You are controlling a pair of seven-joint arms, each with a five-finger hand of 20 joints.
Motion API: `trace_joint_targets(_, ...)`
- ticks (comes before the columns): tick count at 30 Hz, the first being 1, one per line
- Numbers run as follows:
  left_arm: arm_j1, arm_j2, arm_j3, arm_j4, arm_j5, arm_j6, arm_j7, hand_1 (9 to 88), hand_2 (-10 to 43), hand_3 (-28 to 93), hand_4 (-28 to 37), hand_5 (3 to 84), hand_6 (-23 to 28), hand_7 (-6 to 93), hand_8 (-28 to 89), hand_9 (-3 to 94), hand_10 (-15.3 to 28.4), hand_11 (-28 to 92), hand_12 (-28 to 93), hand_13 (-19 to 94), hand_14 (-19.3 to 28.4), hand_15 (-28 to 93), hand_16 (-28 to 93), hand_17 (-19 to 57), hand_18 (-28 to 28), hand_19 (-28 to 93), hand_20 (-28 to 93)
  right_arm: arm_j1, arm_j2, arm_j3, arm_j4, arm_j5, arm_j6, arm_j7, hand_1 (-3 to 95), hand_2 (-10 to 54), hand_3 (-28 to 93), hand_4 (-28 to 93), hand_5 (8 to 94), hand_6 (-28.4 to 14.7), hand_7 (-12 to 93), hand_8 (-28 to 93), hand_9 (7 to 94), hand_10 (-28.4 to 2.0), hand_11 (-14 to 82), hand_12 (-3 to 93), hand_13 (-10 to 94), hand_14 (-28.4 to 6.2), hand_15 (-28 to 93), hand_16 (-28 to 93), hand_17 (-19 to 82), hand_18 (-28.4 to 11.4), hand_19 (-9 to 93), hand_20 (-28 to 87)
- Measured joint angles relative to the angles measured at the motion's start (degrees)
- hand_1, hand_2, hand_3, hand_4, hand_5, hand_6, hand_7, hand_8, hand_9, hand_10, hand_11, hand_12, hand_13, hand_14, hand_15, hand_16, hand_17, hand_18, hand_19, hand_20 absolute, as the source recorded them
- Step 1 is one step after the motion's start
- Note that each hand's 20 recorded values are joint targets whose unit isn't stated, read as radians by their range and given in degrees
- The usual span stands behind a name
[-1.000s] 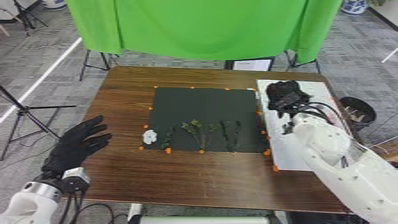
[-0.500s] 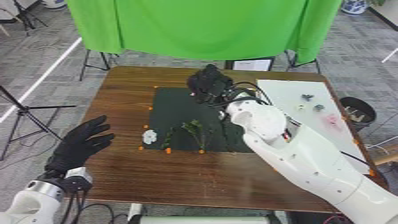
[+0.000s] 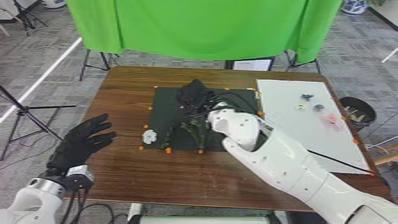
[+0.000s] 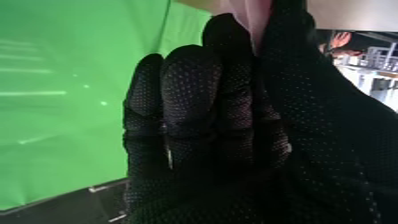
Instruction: Arrange flowers
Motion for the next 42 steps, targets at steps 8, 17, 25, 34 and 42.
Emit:
trace_joint_targets(8, -0.81, 0.66, 0.7, 0.28, -0.04, 0.02, 0.33, 25.9, -2.6, 72, -28.2, 29.8, 5.6, 22.5, -12, 24.5, 13.3, 29, 15, 23, 17.9, 43, -5, -7.6, 22.4, 47, 6, -0.09, -2.32, -1.79, 1.97, -1.1, 1.15, 0.2, 46.0, -9.2, 84, -28, 64.6, 4.3, 54, 4, 79.0, -5.6, 25.8, 51.2, 68, -4.2, 65, 34, 25, -15.9, 71, 41)
trace_joint_targets(17, -1.65, 1.32, 1.27, 0.67, -0.05, 0.03, 0.51, 25.8, -2.7, 72, -28.3, 29.8, 5.7, 22.5, -12, 24.4, 13.2, 29, 15, 23, 17.8, 43, -5, -7.6, 22.4, 47, 6, 0.22, -3.15, -4.48, 3.87, -1.57, 4.36, 0.68, 46.1, -9.2, 83, -28, 64.5, 4.9, 54, 4, 79.4, -5.3, 23.6, 50.4, 66, -4.1, 65, 35, 25, -15.7, 71, 41)
trace_joint_targets(25, -2.58, 1.75, 1.77, 0.98, -0.06, -0.02, 0.5, 25.9, -2.7, 72, -28.3, 29.8, 5.7, 22.6, -12, 24.5, 13.2, 29, 15, 23, 18.0, 43, -5, -7.6, 22.4, 47, 6, 0.6, -3.81, -5.99, 5.63, -2.03, 7.79, 2.68, 44.4, -9.1, 80, -28, 60.2, 4.9, 54, 1, 75.9, -4.9, 21.7, 49.9, 64, -4.0, 66, 34, 24, -15.6, 70, 41)
trace_joint_targets(34, -2.79, 1.72, 1.76, 1.01, -0.02, -0.03, 0.43, 25.9, -2.5, 72, -28.3, 29.8, 5.6, 22.7, -12, 24.5, 13.3, 29, 15, 23, 17.8, 42, -5, -7.7, 22.5, 47, 5, 0.61, -3.97, -5.99, 5.56, -2.76, 7.82, 3.6, 40.4, -9.5, 79, -28, 57.5, 3.6, 51, -2, 69.8, -5.2, 25.4, 41.9, 60, -4.7, 69, 27, 23, -15.8, 70, 42)
trace_joint_targets(42, -2.85, 1.72, 1.74, 1.08, -0.02, -0.03, 0.41, 25.8, -2.6, 72, -28.2, 29.8, 5.7, 22.5, -12, 24.5, 13.3, 29, 15, 23, 17.8, 42, -5, -7.6, 22.4, 47, 5, 0.7, -3.97, -5.99, 5.41, -2.76, 7.79, 4.15, 39.9, -9.5, 77, -28, 56.8, 3.6, 51, -3, 68.2, -5.6, 29.5, 37.4, 60, -4.6, 70, 26, 22, -15.9, 69, 42)
